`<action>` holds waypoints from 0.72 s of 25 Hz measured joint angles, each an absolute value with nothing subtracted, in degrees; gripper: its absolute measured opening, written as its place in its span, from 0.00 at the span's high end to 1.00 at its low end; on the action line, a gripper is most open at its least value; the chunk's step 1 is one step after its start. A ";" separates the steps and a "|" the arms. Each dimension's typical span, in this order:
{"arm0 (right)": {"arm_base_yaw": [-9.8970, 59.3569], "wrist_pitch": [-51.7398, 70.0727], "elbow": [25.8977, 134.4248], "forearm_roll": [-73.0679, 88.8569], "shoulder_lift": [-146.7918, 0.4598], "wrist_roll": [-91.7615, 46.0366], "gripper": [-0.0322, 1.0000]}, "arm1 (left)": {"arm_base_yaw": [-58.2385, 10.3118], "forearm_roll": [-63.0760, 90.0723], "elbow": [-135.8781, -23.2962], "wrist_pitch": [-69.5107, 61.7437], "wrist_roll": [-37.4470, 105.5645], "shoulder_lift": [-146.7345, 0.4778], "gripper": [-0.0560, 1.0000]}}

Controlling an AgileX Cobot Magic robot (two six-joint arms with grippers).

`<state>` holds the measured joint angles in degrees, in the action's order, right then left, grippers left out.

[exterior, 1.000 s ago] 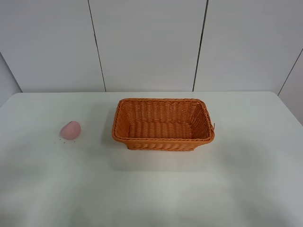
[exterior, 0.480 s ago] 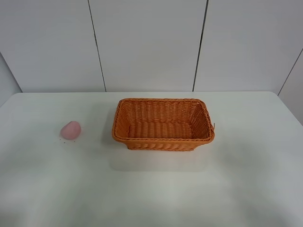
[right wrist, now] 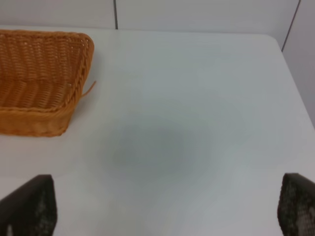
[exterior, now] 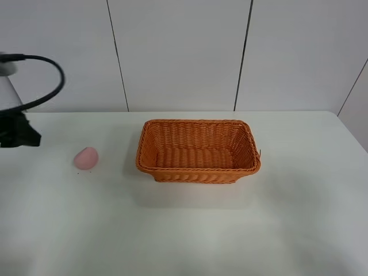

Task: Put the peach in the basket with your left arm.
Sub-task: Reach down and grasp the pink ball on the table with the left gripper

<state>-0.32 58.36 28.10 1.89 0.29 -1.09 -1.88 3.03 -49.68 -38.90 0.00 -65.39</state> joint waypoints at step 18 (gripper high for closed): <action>-0.32 58.36 28.10 1.89 0.29 -1.09 0.30 | -1.88 3.15 -90.11 -42.51 2.14 -124.45 0.19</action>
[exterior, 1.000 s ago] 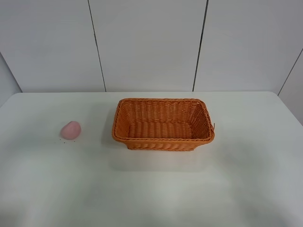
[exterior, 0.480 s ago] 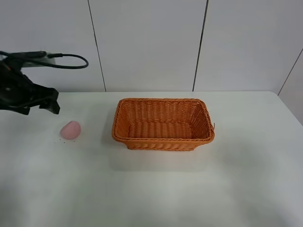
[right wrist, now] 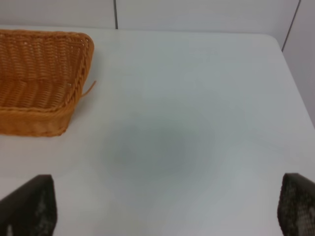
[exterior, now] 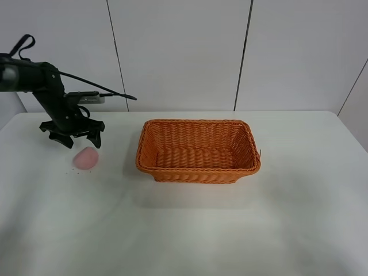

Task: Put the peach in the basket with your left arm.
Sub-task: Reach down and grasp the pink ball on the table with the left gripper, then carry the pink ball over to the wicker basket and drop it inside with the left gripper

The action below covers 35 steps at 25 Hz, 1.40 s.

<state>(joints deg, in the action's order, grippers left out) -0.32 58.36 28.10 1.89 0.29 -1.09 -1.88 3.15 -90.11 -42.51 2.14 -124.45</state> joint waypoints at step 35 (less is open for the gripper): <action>-0.32 58.36 28.10 1.89 0.29 -1.09 0.30 | -1.39 1.65 -100.39 -56.60 1.31 -116.37 0.90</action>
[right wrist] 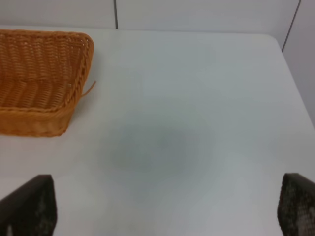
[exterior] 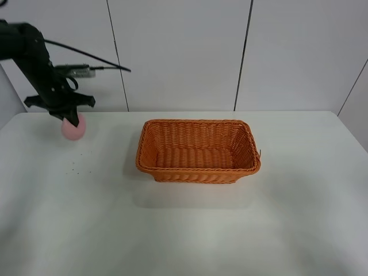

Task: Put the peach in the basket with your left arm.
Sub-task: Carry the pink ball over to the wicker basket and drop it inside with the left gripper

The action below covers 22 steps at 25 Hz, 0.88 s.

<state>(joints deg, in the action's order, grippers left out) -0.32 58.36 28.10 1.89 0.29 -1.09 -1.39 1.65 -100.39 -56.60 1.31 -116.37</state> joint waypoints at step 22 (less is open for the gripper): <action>-0.32 58.36 28.10 1.89 0.29 -1.09 0.30 | -34.51 4.20 -128.87 -62.18 -1.21 -135.35 0.90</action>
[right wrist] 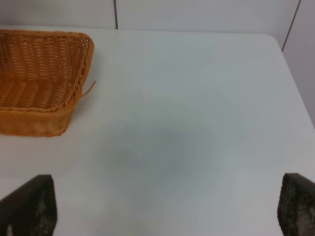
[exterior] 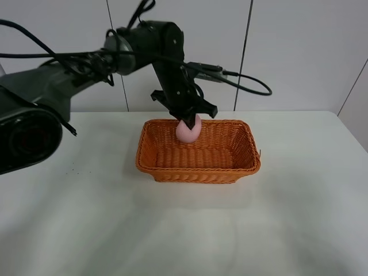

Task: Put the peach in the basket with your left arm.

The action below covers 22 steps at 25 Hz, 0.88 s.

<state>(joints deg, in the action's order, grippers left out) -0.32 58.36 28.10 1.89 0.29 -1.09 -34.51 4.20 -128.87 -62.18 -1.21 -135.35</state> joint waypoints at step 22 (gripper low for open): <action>-0.32 58.36 28.10 1.89 0.29 -1.09 0.30 | -31.51 4.01 -130.49 -66.95 -1.67 -131.54 0.23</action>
